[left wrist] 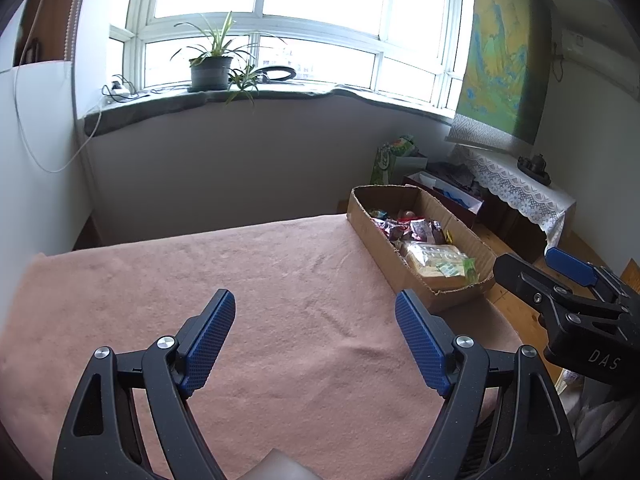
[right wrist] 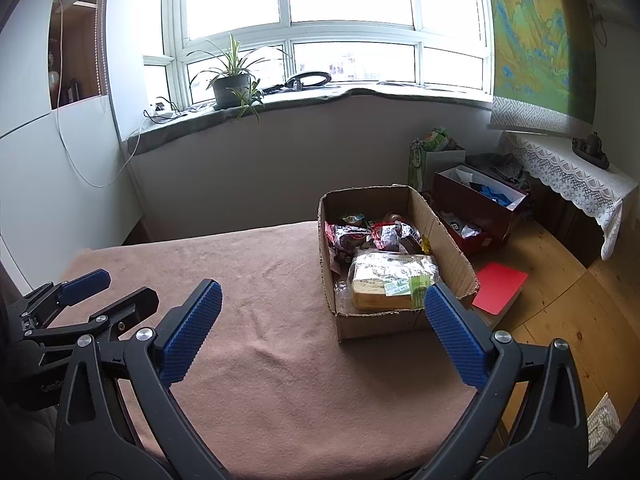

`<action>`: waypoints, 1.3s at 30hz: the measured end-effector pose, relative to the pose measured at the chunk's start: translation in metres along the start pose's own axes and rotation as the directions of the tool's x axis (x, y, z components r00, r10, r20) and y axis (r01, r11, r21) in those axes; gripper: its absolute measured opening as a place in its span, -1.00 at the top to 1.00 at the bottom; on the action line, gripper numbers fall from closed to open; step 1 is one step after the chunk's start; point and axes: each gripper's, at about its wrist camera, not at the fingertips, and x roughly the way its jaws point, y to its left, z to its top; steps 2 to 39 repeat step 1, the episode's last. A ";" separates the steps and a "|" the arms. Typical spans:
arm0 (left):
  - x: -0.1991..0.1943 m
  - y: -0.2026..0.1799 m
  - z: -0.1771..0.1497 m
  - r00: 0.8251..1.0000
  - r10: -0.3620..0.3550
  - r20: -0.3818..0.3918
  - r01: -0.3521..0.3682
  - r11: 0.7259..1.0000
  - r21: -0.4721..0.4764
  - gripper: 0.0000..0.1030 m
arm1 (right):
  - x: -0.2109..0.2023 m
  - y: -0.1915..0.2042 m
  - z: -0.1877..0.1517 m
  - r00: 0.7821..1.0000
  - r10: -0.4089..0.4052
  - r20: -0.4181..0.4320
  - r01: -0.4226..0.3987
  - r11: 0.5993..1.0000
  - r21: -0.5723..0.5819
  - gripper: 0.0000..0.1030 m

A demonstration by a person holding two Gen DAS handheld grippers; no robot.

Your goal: Organize snacks

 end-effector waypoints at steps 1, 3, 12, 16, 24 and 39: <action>0.001 0.000 0.000 1.000 0.000 -0.002 0.000 1.000 0.000 -0.60 | 0.000 0.000 0.000 1.000 -0.001 0.000 0.001 1.000 0.000 -1.00; 0.001 0.000 0.000 1.000 0.000 -0.002 0.000 1.000 0.000 -0.60 | 0.000 0.000 0.000 1.000 -0.001 0.000 0.001 1.000 0.000 -1.00; 0.001 0.000 0.000 1.000 0.000 -0.002 0.000 1.000 0.000 -0.60 | 0.000 0.000 0.000 1.000 -0.001 0.000 0.001 1.000 0.000 -1.00; 0.001 0.000 0.000 1.000 0.000 -0.002 0.000 1.000 0.000 -0.60 | 0.000 0.000 0.000 1.000 -0.001 0.000 0.001 1.000 0.000 -1.00; 0.001 0.000 0.000 1.000 0.000 -0.002 0.000 1.000 0.000 -0.60 | 0.000 0.000 0.000 1.000 -0.001 0.000 0.001 1.000 0.000 -1.00; 0.001 0.000 0.000 1.000 0.000 -0.002 0.000 1.000 0.000 -0.60 | 0.000 0.000 0.000 1.000 -0.001 0.000 0.001 1.000 0.000 -1.00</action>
